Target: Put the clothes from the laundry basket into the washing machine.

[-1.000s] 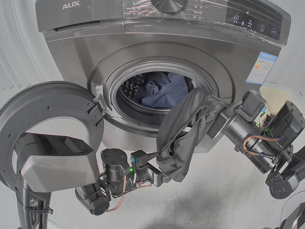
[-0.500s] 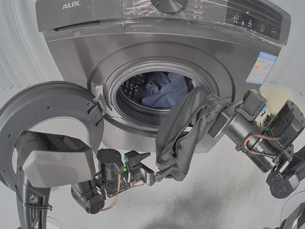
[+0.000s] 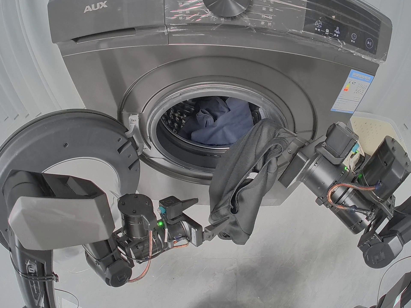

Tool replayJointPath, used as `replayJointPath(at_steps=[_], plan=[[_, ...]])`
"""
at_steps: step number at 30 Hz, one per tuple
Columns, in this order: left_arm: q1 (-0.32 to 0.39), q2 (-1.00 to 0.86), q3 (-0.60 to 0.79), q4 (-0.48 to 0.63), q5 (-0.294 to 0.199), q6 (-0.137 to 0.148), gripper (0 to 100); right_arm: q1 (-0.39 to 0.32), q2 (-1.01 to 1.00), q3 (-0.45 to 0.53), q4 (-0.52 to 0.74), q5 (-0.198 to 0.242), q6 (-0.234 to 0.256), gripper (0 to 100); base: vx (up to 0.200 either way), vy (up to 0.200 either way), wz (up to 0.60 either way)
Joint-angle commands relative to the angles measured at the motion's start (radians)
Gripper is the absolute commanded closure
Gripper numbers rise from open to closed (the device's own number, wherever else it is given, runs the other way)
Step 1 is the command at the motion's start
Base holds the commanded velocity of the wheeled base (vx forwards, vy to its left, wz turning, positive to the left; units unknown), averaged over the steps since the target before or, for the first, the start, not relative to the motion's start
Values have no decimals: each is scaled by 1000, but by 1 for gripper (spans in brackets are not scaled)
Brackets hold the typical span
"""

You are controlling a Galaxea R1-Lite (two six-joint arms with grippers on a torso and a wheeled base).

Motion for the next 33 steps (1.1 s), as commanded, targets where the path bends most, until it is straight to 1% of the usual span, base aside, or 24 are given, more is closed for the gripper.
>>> replayJointPath(at_steps=[1, 4, 10, 15, 16, 23, 27, 31, 33], plan=[[-2, 24, -36, 0, -1, 0, 0, 2, 1, 0, -1, -2, 0, 100, 0, 0, 0], [8, 57, -80, -1, -2, 9, 0, 3, 2, 0, -1, -2, 0, 100, 0, 0, 0], [3, 93, -103, -1, -10, 5, 0, 8, 4, 4, -5, -3, 1, 100, 0, 0, 0], [0, 122, -171, -1, -10, 3, 0, 10, 5, 12, -10, -3, 1, 100, 0, 0, 0], [-2, 125, -175, -1, -10, 3, 100, 11, 5, 15, -13, -3, 1, 100, 0, 0, 0], [-5, 139, -205, -3, -11, -1, 100, 16, 2, 20, -13, -3, 1, 100, 0, 0, 0], [6, 96, -191, -4, -5, -1, 100, 8, 5, 29, -13, -3, 1, 100, 0, 0, 0], [11, -18, -105, -3, 3, 3, 100, 0, 5, 32, -11, -3, 0, 100, 0, 0, 0], [3, -154, 24, -3, 12, 5, 100, -1, 2, 44, -2, -3, 0, 100, 0, 0, 0]])
